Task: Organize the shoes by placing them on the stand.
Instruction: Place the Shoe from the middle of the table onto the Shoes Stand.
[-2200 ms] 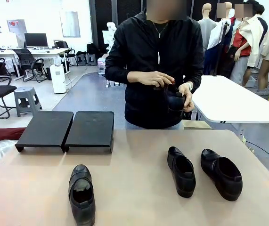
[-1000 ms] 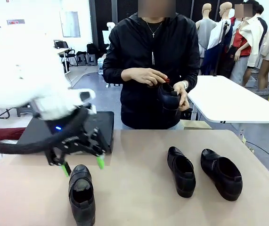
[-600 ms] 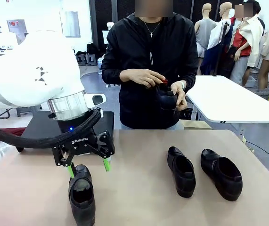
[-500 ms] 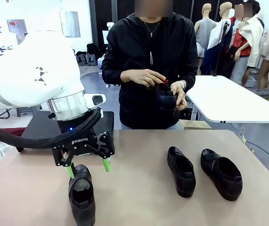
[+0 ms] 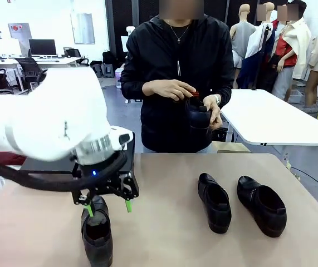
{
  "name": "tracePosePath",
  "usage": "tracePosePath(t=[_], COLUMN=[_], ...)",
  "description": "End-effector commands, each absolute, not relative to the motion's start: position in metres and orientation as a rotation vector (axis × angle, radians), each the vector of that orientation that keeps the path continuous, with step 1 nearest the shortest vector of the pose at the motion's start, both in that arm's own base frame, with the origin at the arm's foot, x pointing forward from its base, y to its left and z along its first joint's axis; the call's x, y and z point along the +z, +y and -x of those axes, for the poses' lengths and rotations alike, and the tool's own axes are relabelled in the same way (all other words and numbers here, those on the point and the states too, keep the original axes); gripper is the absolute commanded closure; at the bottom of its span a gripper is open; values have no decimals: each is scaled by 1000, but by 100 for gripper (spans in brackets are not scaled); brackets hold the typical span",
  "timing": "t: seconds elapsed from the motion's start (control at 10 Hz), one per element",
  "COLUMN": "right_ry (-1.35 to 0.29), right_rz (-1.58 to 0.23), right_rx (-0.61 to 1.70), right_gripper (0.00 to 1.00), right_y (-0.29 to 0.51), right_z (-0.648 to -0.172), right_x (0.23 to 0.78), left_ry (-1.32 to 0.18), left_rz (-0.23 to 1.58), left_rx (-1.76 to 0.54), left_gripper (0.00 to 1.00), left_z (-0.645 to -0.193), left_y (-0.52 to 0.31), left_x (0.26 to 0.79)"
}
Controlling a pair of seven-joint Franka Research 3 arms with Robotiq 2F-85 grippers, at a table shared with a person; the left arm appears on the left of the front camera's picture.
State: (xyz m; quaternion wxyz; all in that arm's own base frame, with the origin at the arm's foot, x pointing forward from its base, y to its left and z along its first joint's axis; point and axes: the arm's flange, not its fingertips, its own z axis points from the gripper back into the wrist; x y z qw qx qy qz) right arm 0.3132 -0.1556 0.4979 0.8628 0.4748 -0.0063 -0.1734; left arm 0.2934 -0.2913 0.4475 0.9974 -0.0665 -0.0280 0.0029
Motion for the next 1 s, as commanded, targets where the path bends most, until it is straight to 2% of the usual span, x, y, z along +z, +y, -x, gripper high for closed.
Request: tracePosePath(t=[0.0,0.2,0.3,0.5,0.9], right_ry=[1,1,1,1,1], right_rz=[-986,-986,-986,-986,-986], right_rx=[-360,-360,-360,-360,-360], right_gripper=[0,0,0,0,0], right_y=[-158,-158,-158,-158,-158], right_z=[-312,-312,-312,-312,-312], right_x=[502,502,502,502,502], left_ry=[-121,-202,-196,-224,-265], left_rz=[170,123,154,98,25], left_rx=[49,92,71,159,299], left_gripper=[0,0,0,0,0], left_z=[-292,-292,-296,-301,-311], left_y=[-292,-290,-288,-293,-300], left_x=[414,389,375,350,344])
